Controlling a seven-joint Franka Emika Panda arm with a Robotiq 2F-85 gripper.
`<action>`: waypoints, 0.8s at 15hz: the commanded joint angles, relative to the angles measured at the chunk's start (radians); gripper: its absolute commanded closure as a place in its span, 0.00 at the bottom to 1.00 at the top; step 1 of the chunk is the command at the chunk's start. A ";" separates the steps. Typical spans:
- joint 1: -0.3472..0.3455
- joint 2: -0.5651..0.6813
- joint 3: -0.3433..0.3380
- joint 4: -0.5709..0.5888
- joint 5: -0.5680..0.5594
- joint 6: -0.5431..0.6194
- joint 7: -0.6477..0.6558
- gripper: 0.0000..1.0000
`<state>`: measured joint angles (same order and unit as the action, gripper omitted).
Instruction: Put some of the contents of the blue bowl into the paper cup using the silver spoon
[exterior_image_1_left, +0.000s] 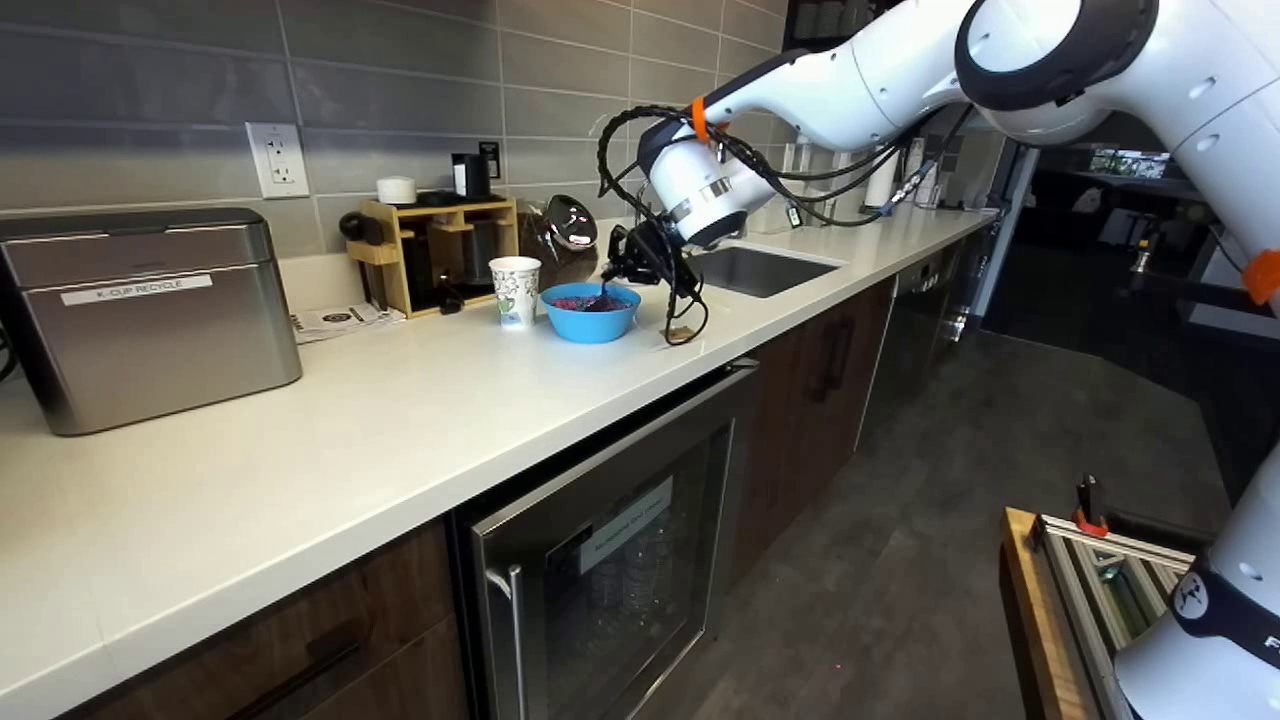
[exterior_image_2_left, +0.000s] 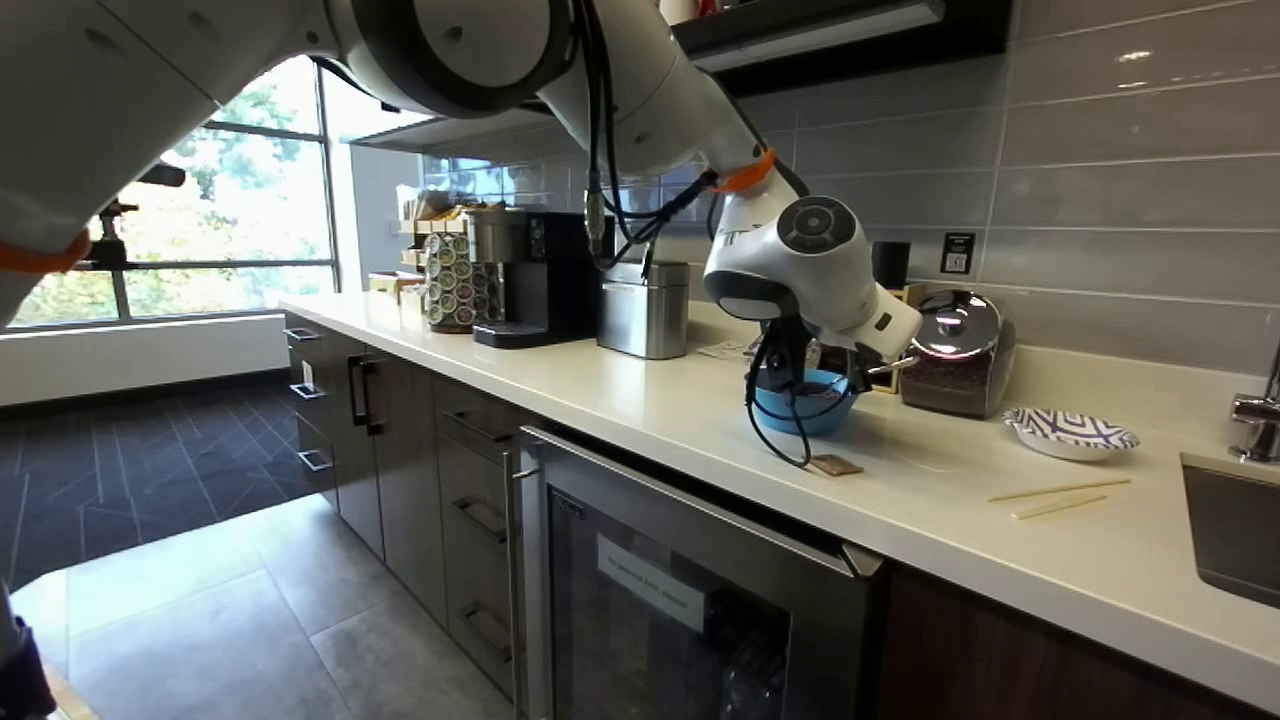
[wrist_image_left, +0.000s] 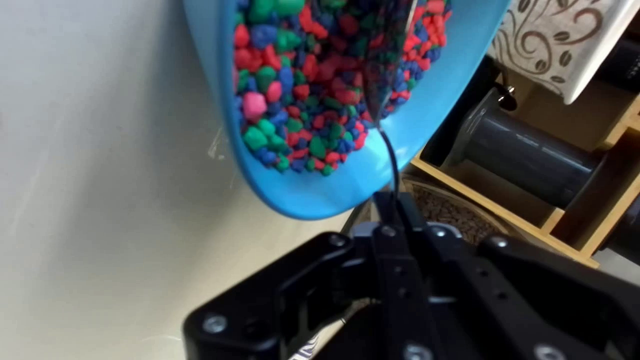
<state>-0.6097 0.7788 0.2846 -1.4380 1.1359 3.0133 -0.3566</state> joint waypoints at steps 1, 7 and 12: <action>-0.072 0.024 0.073 0.027 0.052 -0.066 -0.074 1.00; -0.172 0.023 0.167 0.025 0.118 -0.148 -0.141 1.00; -0.245 0.007 0.248 0.018 0.196 -0.202 -0.224 1.00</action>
<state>-0.8059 0.7836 0.4761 -1.4322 1.2681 2.8575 -0.5090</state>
